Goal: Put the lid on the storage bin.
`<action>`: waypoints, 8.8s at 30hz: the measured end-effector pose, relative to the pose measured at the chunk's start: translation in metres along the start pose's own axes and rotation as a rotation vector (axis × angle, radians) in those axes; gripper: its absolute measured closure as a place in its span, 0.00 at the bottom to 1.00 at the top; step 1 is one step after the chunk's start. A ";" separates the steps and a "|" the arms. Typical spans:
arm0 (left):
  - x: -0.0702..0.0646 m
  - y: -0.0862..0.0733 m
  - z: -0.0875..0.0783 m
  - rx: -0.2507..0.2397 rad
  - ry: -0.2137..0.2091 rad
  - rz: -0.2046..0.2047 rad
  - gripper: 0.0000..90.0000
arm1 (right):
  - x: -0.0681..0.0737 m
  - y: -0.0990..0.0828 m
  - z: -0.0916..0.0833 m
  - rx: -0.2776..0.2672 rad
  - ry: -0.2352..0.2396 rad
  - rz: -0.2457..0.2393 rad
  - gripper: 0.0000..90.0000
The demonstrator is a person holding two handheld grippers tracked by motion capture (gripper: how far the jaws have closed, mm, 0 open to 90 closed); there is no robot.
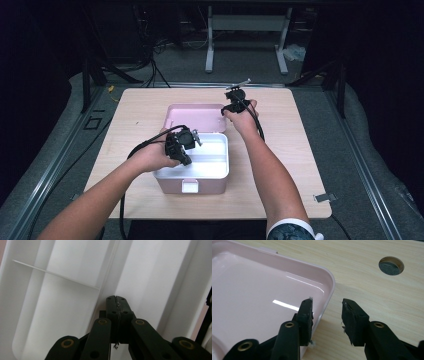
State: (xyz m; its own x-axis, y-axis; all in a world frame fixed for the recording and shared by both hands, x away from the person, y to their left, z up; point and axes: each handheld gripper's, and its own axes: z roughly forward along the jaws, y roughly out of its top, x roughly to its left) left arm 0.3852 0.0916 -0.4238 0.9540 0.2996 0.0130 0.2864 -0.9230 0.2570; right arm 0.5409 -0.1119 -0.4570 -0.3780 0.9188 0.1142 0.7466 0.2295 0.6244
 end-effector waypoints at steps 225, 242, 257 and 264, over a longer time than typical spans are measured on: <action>0.044 -0.090 -0.109 -0.326 0.068 -0.253 0.99 | 0.045 -0.149 -0.174 -0.373 0.219 -0.250 0.76; 0.035 -0.112 -0.075 -0.328 0.043 -0.276 0.94 | 0.026 -0.165 -0.167 -0.369 0.192 -0.189 0.75; 0.040 -0.148 -0.073 -0.373 0.132 -0.394 0.66 | 0.010 -0.162 -0.162 -0.310 0.130 -0.170 0.61; 0.040 -0.165 -0.060 -0.430 0.152 -0.461 0.61 | 0.001 -0.168 -0.154 -0.276 0.083 -0.169 0.57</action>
State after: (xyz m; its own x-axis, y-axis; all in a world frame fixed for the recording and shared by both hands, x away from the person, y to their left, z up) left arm 0.3706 0.2706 -0.4078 0.7096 0.7019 -0.0622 0.5718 -0.5220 0.6329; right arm 0.3302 -0.1988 -0.4426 -0.5355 0.8432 0.0467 0.4977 0.2704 0.8241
